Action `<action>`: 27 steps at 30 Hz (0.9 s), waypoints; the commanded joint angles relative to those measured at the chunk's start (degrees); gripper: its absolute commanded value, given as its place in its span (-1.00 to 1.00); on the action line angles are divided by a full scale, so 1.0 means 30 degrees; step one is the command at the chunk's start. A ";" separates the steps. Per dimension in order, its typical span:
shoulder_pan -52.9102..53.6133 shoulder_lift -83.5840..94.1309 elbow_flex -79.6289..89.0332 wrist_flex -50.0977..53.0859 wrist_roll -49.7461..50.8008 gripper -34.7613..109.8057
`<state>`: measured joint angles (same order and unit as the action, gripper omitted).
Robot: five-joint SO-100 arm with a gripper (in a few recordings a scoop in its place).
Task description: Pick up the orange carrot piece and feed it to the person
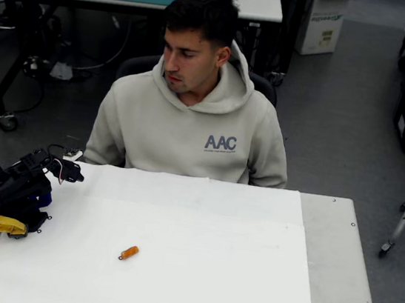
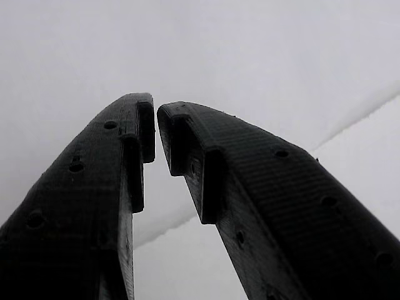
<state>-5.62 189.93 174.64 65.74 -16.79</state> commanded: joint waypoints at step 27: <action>0.0205 -0.0264 -0.1436 0.0176 -0.0117 -0.56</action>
<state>-4.83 189.76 174.64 65.74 -16.79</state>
